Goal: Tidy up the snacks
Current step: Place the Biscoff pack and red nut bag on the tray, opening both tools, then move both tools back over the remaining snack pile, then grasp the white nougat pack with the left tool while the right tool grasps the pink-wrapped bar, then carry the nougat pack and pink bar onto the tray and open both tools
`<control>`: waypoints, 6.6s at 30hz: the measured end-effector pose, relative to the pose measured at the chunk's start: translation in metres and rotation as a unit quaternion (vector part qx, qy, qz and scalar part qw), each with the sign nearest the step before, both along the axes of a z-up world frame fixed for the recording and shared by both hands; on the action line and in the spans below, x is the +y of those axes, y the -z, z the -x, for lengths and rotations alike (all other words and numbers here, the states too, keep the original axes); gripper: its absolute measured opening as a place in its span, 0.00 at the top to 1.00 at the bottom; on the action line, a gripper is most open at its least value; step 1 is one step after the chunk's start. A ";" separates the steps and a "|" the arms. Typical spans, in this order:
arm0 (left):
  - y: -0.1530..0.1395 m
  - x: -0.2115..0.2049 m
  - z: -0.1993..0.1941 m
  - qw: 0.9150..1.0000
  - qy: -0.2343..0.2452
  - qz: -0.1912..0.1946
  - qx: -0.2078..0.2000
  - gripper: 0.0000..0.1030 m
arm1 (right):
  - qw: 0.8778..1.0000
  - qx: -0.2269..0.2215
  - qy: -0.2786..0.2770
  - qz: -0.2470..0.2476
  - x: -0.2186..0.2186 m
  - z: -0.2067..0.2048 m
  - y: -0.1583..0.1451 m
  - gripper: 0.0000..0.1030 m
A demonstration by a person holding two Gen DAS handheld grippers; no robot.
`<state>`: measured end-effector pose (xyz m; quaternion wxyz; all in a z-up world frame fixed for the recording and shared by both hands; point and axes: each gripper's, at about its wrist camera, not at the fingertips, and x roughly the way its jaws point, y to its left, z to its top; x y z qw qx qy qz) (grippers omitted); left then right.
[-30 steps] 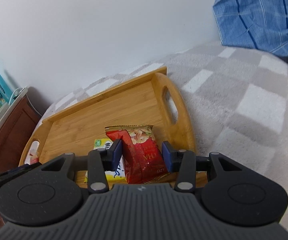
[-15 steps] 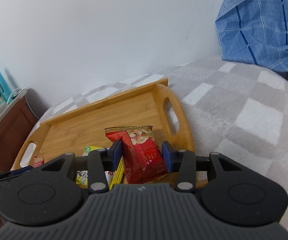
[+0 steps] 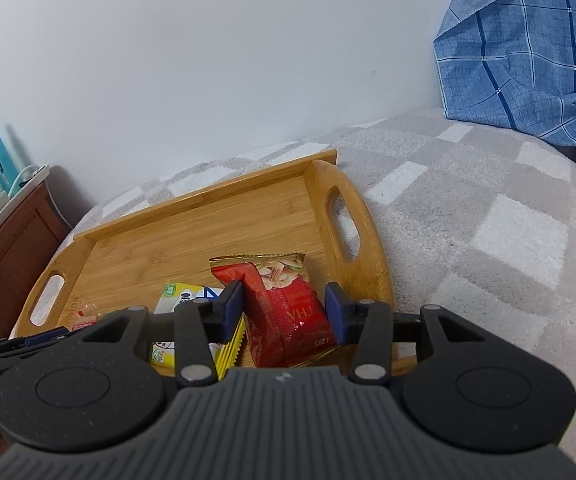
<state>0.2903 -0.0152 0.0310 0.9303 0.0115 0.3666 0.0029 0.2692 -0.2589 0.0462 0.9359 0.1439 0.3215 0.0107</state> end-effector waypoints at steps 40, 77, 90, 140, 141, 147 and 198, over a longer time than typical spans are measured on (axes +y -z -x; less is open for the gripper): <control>-0.022 0.013 0.180 0.997 0.050 0.030 -0.045 0.03 | 0.995 -0.086 -0.027 0.036 0.017 0.141 0.002 0.14; 0.008 0.052 0.207 0.998 0.021 0.065 -0.011 0.68 | 0.996 -0.063 -0.061 -0.034 0.051 0.204 0.048 0.43; 0.014 0.042 0.200 0.999 0.004 0.051 -0.014 0.66 | 0.996 -0.084 -0.035 0.002 0.067 0.205 0.051 0.51; -0.121 -0.005 0.073 0.990 0.035 0.114 -0.081 0.80 | 0.988 -0.093 -0.088 -0.088 -0.034 0.030 -0.058 0.70; -0.121 -0.007 0.065 0.989 0.039 0.116 -0.079 0.80 | 0.988 -0.090 -0.089 -0.087 -0.035 0.023 -0.059 0.70; -0.112 -0.027 0.012 0.988 0.052 0.133 -0.061 0.80 | 0.990 -0.073 -0.115 -0.035 -0.033 -0.021 -0.052 0.70; -0.004 -0.099 -0.075 0.995 0.061 0.069 0.023 0.77 | 0.987 -0.004 -0.161 0.001 -0.026 -0.083 0.007 0.60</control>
